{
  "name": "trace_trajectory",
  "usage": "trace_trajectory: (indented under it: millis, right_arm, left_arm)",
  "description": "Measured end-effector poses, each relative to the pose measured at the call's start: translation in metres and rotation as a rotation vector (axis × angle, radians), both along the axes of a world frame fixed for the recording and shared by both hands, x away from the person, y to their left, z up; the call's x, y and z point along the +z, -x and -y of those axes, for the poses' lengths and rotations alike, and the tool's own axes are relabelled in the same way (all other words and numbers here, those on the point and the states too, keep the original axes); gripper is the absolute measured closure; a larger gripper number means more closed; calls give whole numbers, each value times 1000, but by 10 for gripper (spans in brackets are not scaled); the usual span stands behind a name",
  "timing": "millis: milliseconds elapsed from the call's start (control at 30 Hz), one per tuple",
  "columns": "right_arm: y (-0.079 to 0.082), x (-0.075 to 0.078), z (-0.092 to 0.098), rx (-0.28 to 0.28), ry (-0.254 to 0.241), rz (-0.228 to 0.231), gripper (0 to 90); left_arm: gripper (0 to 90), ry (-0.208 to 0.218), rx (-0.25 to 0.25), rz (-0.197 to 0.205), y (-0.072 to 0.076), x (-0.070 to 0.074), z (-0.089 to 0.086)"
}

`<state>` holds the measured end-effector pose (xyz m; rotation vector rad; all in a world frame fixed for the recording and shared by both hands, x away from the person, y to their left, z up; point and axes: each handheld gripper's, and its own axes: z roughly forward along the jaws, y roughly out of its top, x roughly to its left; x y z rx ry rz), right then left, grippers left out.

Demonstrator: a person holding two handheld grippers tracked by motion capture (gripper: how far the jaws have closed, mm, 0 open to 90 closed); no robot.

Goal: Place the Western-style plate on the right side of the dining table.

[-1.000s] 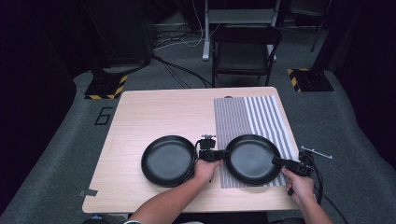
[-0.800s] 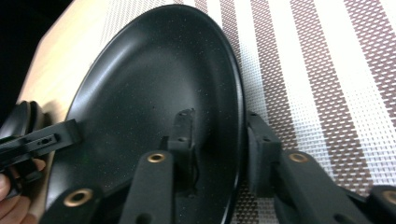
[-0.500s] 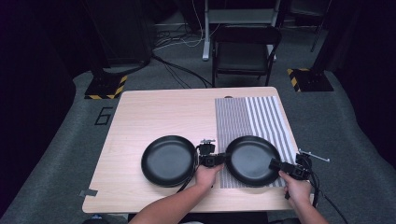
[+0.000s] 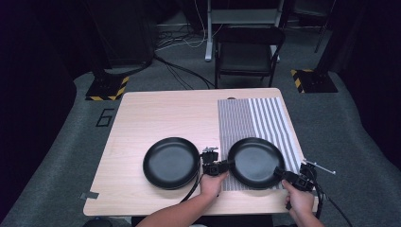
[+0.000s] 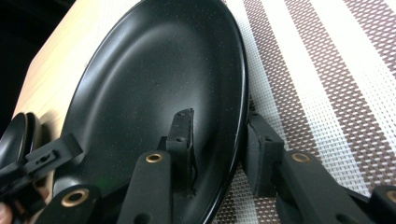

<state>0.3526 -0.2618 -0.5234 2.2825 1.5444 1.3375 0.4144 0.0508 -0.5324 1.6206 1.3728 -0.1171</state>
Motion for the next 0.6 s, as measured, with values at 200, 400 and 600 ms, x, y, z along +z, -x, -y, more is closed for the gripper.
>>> trace_trajectory:
  millis: [200,400,600]
  right_arm:
    - [8,-2,-5,-54,-30,4,681]
    - [8,-3,-6,-85,-33,6,741]
    - [8,-2,-4,-66,-45,7,758]
  left_arm:
    - [666,15,15,-7,4,-1,0]
    - [722,17,53,-8,5,-3,1]
    - [732,29,68,-5,5,-4,1]
